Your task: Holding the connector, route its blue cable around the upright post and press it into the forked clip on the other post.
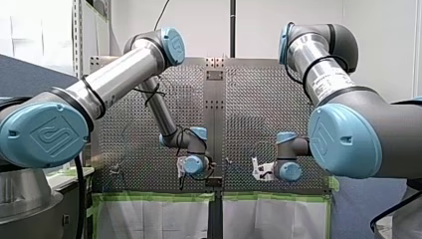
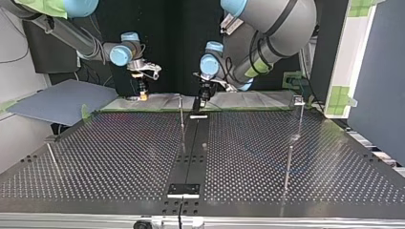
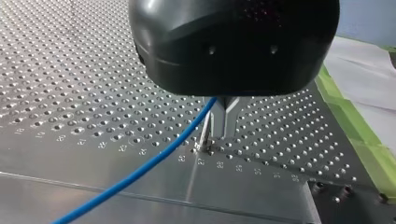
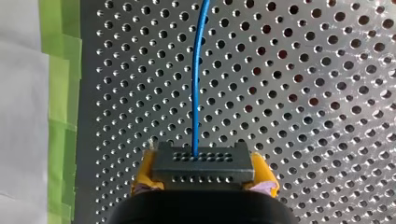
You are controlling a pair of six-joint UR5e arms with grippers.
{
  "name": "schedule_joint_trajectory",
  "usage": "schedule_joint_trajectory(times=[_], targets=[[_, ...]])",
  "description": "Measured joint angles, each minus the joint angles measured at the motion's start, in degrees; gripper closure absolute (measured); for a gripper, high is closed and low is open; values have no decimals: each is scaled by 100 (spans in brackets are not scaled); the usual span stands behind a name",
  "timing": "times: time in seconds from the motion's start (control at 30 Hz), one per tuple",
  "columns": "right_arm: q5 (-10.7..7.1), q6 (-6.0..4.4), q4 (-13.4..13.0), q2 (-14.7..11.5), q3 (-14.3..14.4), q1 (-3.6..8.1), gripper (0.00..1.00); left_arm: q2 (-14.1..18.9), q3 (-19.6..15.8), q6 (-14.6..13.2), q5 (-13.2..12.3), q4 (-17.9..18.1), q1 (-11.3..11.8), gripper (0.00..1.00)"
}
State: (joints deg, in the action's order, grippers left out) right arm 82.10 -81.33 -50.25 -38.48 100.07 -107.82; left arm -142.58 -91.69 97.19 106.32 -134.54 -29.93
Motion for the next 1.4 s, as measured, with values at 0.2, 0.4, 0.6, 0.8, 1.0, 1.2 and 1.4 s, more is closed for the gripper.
schedule_joint_trajectory(times=[0.2,0.4,0.6,0.8,1.0,1.2,1.4], targets=[[7,6,139,0,-114,5,99,0,96,16,-34,-44,62,100],[6,-3,164,0,-184,24,99,-72,272,6,-42,-136,121,100],[3,-15,197,1,-291,60,99,-182,521,-66,-59,-383,169,100],[5,-16,263,1,-419,103,99,-192,732,-83,-127,-577,242,100],[4,2,313,1,-490,142,99,-192,854,-103,-181,-685,302,100],[1,24,331,1,-502,161,99,-192,872,-120,-242,-732,325,100],[0,27,324,2,-503,167,99,-189,874,-188,-272,-866,329,100]])
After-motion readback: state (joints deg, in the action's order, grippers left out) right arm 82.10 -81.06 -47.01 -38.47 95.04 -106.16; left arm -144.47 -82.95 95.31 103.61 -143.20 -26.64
